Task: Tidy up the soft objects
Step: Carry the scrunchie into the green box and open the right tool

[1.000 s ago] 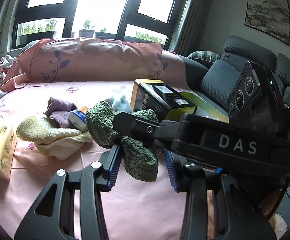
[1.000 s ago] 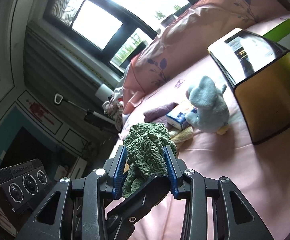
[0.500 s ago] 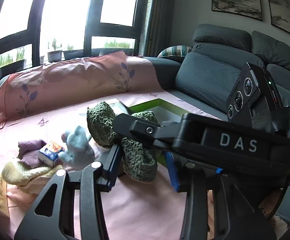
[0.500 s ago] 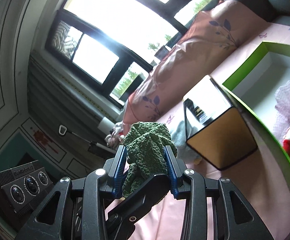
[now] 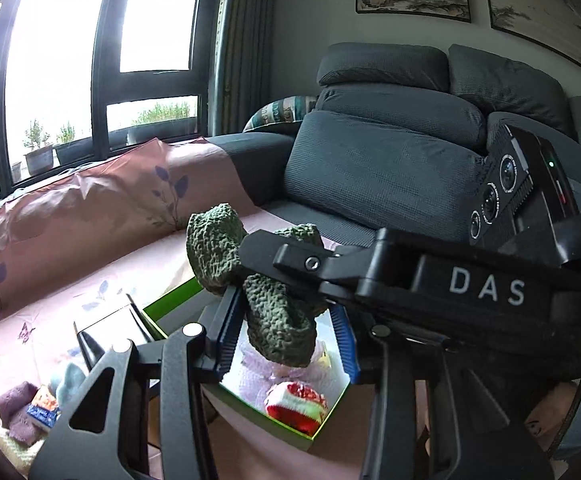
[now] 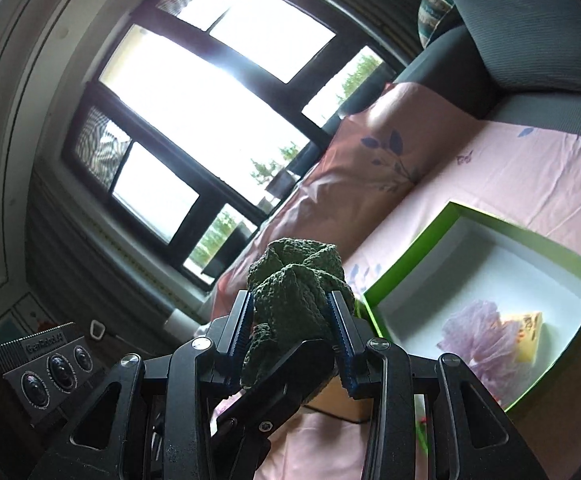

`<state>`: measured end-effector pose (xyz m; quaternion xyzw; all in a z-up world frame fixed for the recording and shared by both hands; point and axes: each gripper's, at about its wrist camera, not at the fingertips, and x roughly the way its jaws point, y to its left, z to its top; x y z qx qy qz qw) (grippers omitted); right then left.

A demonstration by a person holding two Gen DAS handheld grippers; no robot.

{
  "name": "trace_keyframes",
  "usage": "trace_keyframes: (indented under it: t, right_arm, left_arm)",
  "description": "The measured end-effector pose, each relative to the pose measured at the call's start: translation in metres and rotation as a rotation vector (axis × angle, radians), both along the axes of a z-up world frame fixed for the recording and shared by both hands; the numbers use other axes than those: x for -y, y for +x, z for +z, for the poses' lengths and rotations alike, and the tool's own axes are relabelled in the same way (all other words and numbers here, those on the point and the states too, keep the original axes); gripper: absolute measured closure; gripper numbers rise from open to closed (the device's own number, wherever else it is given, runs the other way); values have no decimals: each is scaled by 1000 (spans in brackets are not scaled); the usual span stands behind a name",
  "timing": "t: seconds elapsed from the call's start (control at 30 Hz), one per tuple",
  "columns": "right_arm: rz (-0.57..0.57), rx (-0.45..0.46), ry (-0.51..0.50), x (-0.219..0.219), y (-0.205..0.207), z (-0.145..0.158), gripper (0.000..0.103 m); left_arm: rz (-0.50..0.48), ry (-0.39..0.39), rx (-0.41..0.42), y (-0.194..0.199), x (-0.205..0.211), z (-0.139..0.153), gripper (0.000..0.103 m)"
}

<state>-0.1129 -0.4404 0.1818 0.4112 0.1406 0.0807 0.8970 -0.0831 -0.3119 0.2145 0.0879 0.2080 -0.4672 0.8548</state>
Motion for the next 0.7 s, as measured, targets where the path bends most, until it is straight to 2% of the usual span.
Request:
trace_keyframes:
  t: [0.1, 0.3, 0.43, 0.57, 0.7]
  right_arm:
    - [-63, 4, 29, 19, -3, -13, 62]
    - [-154, -77, 107, 54, 0, -52, 62]
    - [-207, -124, 179, 71, -3, -71, 62]
    - [-227, -161, 208, 79, -3, -83, 62]
    - [-290, -226, 185, 80, -6, -87, 62]
  left_arm:
    - [-34, 22, -22, 11, 22, -10, 63]
    - [-71, 97, -90, 24, 68, -43, 63]
    - [-98, 92, -200, 36, 82, -61, 63]
    - [-61, 107, -260, 41, 90, -74, 63]
    - [-14, 94, -357, 53, 89, -85, 61]
